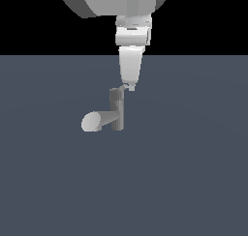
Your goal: Turn on the faucet by rotating a designated handle.
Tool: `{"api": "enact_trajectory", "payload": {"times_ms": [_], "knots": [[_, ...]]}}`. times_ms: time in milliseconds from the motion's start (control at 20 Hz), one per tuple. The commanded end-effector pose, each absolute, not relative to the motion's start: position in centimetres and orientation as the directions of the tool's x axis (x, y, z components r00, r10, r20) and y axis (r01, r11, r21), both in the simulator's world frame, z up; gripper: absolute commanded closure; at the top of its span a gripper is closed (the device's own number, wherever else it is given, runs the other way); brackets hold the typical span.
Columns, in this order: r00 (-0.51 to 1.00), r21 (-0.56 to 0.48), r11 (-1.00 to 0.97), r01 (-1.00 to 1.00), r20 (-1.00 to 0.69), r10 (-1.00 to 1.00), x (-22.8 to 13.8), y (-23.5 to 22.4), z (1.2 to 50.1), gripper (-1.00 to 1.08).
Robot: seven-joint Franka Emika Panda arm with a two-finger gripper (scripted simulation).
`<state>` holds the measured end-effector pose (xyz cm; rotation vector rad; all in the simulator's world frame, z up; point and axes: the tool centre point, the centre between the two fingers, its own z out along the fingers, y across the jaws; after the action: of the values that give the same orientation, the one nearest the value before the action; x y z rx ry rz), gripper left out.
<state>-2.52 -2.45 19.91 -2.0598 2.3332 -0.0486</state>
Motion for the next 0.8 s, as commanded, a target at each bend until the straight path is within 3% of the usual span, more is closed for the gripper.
{"api": "enact_trajectory", "payload": {"times_ms": [0,150,750], "knots": [[-0.108,-0.002,0.108,-0.994,0.000,-0.994,-4.4,-0.8,18.3,1.08],[-0.123,-0.036,0.123,-0.992,-0.003,-0.992,-3.5,-1.6,19.7,1.08],[-0.109,-0.002,0.109,-0.994,0.000,-0.994,-4.4,6.1,18.3,1.08]]}}
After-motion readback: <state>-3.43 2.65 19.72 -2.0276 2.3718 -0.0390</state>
